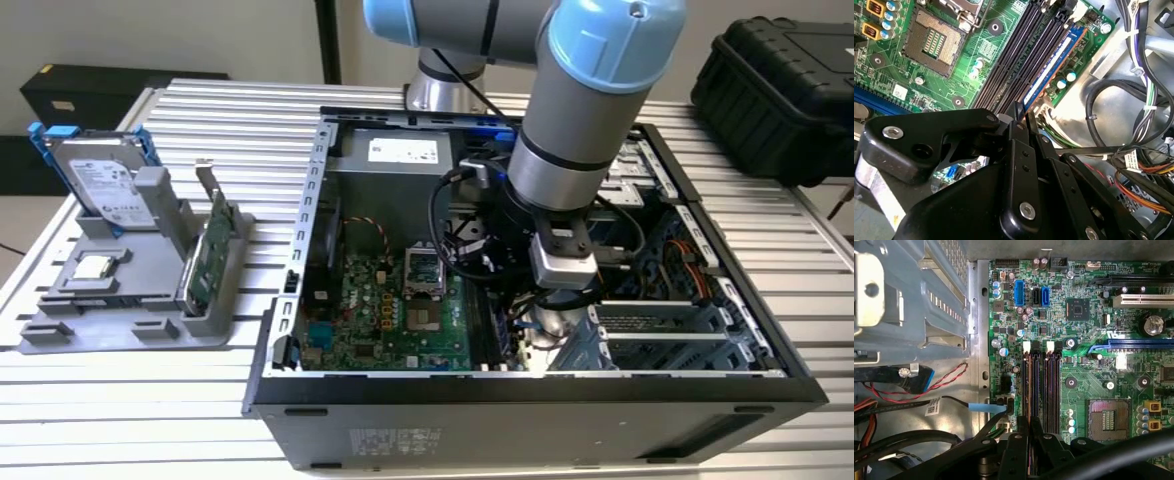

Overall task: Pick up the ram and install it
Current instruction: 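Insert the ram into the slot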

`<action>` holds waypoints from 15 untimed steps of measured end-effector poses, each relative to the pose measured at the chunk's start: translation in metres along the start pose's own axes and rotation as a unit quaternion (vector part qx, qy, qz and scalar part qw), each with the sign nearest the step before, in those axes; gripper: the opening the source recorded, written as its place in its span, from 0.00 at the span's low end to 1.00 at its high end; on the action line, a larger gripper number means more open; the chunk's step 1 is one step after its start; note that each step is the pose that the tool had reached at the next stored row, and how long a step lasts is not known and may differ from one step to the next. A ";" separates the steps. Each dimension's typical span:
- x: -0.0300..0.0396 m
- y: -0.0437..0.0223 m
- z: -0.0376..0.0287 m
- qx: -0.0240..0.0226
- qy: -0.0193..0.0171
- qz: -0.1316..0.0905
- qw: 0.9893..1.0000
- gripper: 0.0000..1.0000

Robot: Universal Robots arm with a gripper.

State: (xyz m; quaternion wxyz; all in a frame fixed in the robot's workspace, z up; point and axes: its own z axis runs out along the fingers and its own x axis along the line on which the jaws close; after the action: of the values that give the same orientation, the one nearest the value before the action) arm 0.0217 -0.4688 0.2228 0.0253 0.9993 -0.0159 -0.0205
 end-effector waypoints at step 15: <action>-0.0009 0.0008 0.0010 0.002 0.000 -0.001 1.000 0.00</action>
State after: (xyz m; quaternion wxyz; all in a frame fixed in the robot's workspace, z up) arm 0.0208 -0.4696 0.2218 0.0236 0.9994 -0.0152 -0.0206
